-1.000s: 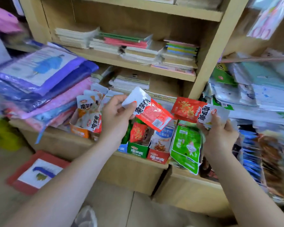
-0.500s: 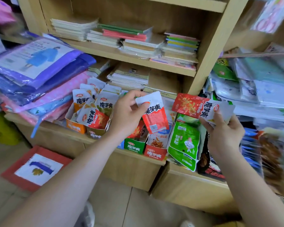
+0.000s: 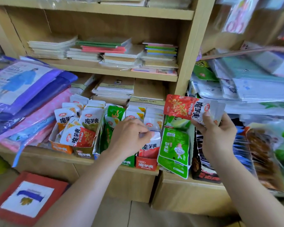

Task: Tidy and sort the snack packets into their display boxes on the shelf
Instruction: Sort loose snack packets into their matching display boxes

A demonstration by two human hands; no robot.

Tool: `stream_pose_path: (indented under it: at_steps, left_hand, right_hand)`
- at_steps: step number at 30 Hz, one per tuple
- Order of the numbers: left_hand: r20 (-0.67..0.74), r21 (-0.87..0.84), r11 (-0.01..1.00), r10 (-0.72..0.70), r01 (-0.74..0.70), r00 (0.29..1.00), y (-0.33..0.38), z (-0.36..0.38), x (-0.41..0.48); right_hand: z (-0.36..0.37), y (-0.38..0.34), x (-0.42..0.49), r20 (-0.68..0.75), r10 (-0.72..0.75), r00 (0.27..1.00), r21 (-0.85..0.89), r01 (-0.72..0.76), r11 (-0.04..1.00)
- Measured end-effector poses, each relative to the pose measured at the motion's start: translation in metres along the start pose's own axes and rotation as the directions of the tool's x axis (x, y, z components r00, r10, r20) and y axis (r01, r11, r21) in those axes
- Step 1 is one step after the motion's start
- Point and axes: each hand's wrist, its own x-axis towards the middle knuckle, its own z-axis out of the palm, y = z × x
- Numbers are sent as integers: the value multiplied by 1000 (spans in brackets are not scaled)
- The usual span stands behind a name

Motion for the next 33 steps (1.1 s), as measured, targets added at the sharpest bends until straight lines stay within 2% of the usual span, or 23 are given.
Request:
stream_pose_path:
  at_steps: [3, 6, 12, 15, 18, 21, 23, 25, 28, 31, 33]
  left_hand:
    - [24, -55, 997, -45, 46, 999, 3, 12, 8]
    - [83, -23, 995, -97, 99, 992, 2, 15, 10]
    - [309, 101, 993, -86, 58, 947, 7, 7, 8]
    - [282, 157, 986, -100, 57, 954, 9, 14, 8]
    - [190, 26, 992, -129, 127, 973, 7, 19, 6]
    - [247, -204, 945, -204, 256, 947, 6, 19, 6]
    - [264, -246, 931, -204, 271, 943, 4, 16, 4]
    - [200, -213, 948, -193, 235, 961, 5, 14, 1]
    - [-47, -79, 982, -178, 173, 983, 10, 14, -4]
    - [-305, -57, 992, -128, 116, 944, 12, 15, 1]
    - [-425, -100, 991, -119, 84, 897, 10, 17, 7]
  right_hand:
    - [-4, -1, 2, -14, 0, 1000, -3, 0, 1000]
    - [-8, -2, 4, -14, 10, 1000, 0, -10, 1000]
    - [-13, -3, 5, 11, 25, 1000, -7, -25, 1000]
    - [-12, -4, 4, 20, 16, 1000, -2, -16, 1000]
    - [-10, -4, 3, 30, 8, 1000, -6, -8, 1000]
    - [-10, -3, 3, 35, 4, 999, 1, -4, 1000]
    - [-11, -3, 3, 49, 1, 999, 1, -1, 1000]
    - [-10, -3, 2, 59, 5, 998, 5, -5, 1000]
    - [-9, -4, 0, 69, 19, 997, 5, -20, 1000]
    - [-8, -3, 0, 71, 24, 997, -10, -24, 1000]
    - [-9, -3, 0, 73, 10, 997, -20, -8, 1000]
